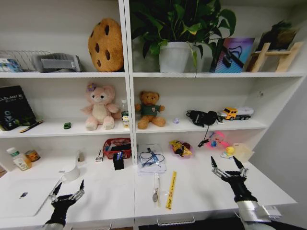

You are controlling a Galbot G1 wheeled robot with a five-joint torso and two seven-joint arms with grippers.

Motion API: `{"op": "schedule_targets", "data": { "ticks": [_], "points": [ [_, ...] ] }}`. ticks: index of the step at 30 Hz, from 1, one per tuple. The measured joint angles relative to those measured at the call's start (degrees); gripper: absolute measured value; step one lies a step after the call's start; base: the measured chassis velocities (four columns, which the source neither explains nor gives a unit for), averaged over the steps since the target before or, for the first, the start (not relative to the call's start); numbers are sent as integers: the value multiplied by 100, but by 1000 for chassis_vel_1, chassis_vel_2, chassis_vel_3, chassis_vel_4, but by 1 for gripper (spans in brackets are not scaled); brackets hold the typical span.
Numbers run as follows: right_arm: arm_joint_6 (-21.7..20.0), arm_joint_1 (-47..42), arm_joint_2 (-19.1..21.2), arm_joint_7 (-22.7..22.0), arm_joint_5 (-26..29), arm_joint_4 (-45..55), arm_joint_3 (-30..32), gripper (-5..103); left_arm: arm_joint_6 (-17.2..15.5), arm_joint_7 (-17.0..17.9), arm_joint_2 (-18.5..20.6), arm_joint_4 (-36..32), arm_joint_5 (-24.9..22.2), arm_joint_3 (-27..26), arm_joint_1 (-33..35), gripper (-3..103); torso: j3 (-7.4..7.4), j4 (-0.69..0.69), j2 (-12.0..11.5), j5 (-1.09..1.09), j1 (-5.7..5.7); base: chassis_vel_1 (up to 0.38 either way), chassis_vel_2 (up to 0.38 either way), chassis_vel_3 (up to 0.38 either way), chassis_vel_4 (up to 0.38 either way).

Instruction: Organize the objects on the table.

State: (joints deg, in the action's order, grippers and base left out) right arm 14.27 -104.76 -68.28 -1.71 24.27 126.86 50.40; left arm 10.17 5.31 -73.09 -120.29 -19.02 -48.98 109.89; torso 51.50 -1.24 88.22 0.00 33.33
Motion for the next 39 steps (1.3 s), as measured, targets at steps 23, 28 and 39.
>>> {"op": "schedule_targets", "data": {
  "ticks": [23, 28, 39],
  "points": [
    [-8, 10, 8, -10, 4, -14, -12, 100, 0, 0, 0, 0, 0, 0, 0, 100, 0, 0, 0, 0, 0, 0, 0, 0, 0],
    [-8, 11, 9, -10, 4, -15, -12, 100, 0, 0, 0, 0, 0, 0, 0, 100, 0, 0, 0, 0, 0, 0, 0, 0, 0],
    [-8, 12, 9, -10, 4, -15, -13, 100, 0, 0, 0, 0, 0, 0, 0, 100, 0, 0, 0, 0, 0, 0, 0, 0, 0]
  ]
}}
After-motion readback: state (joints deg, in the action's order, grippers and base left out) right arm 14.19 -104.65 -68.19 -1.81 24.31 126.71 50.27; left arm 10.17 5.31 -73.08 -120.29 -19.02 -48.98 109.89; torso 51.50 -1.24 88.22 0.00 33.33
